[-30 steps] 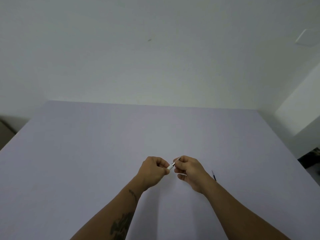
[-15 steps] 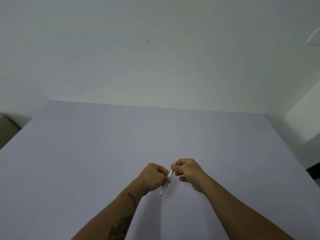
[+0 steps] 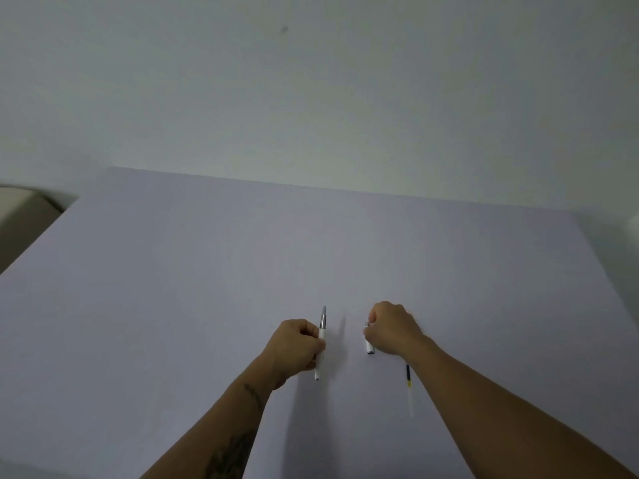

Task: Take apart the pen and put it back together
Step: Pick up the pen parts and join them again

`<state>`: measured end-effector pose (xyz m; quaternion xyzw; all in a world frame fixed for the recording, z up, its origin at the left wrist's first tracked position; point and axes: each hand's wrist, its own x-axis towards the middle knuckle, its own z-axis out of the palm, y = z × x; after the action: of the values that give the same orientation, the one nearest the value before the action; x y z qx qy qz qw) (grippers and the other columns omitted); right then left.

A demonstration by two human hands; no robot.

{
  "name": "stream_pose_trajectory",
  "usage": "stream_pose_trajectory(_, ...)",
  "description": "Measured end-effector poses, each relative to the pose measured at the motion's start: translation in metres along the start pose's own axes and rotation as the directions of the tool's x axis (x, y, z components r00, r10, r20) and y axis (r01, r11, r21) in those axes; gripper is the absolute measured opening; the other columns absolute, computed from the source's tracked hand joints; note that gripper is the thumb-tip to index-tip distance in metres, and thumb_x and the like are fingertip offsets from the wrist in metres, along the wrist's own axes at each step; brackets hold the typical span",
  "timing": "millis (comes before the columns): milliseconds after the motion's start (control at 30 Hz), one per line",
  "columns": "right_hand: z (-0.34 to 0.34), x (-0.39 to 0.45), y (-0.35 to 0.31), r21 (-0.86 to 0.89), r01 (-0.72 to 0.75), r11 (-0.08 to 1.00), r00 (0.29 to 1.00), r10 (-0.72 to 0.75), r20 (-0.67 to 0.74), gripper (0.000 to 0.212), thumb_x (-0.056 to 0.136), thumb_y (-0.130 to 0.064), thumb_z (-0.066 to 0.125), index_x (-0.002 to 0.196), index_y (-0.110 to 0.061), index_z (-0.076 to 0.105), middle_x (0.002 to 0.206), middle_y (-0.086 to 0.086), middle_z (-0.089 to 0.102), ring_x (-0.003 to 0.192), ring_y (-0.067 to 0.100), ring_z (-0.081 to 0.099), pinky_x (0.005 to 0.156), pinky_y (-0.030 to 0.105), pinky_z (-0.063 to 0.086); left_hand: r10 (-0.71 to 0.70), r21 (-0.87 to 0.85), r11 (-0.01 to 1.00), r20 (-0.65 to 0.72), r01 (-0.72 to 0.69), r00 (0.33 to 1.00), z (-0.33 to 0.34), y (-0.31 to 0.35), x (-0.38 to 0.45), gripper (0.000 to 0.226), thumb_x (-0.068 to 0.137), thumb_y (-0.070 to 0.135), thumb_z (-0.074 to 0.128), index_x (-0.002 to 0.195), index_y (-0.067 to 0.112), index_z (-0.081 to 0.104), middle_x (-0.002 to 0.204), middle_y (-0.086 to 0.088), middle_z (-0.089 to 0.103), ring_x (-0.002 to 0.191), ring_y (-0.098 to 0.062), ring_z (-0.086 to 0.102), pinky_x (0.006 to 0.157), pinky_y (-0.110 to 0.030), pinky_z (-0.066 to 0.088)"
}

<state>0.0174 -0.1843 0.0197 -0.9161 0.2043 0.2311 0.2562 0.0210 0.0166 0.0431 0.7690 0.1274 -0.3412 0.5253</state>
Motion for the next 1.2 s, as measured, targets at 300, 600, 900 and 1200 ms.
stream_pose_trajectory(300, 0.021, 0.006, -0.010, -0.076, -0.013, 0.997, 1.000, 0.015, 0.028, 0.032, 0.080, -0.015, 0.057, 0.111, -0.008, 0.055, 0.110, 0.009, 0.061, 0.100, 0.030, 0.064, 0.072, 0.030, 0.049, -0.057, 0.031, 0.998, -0.071, 0.059, 0.996, 0.000, -0.025, 0.001, 0.009, 0.082, 0.003, 0.064, 0.078, 0.011, 0.065, 0.085, -0.011, 0.066, 0.078, -0.024, 0.064, 0.076, -0.035, 0.058)
stream_pose_trajectory(600, 0.000, -0.005, -0.040, 0.790, -0.090, 0.607, 0.993, -0.004, 0.117, 0.011, 0.084, -0.001, 0.062, 0.089, -0.010, 0.064, 0.078, 0.008, 0.071, 0.064, 0.017, 0.062, 0.053, 0.025, 0.048, -0.022, 0.087, 0.996, -0.026, 0.024, 0.999, -0.015, -0.030, 0.000, 0.011, 0.081, 0.005, 0.066, 0.075, 0.014, 0.065, 0.075, -0.006, 0.062, 0.070, -0.021, 0.056, 0.066, -0.030, 0.050)
stream_pose_trajectory(900, 0.006, -0.038, -0.063, 0.842, -0.024, 0.538, 0.999, 0.049, -0.003, 0.010, 0.086, -0.004, 0.061, 0.091, -0.012, 0.066, 0.084, 0.008, 0.071, 0.067, 0.018, 0.064, 0.058, 0.027, 0.049, 0.091, 0.154, 0.983, 0.087, -0.103, 0.992, -0.036, -0.027, -0.012, 0.008, 0.081, 0.011, 0.068, 0.079, 0.018, 0.067, 0.083, -0.006, 0.065, 0.075, -0.020, 0.058, 0.073, -0.034, 0.052)
stream_pose_trajectory(1200, 0.024, -0.072, -0.083, 0.833, -0.017, 0.552, 0.999, 0.034, -0.002, 0.011, 0.087, -0.002, 0.060, 0.093, -0.007, 0.067, 0.096, 0.018, 0.077, 0.067, 0.017, 0.064, 0.060, 0.028, 0.051, 0.252, 0.215, 0.942, 0.059, -0.259, 0.966, -0.066, -0.017, -0.028, 0.007, 0.085, 0.012, 0.068, 0.083, 0.014, 0.074, 0.071, -0.002, 0.064, 0.061, -0.015, 0.053, 0.051, -0.023, 0.045)
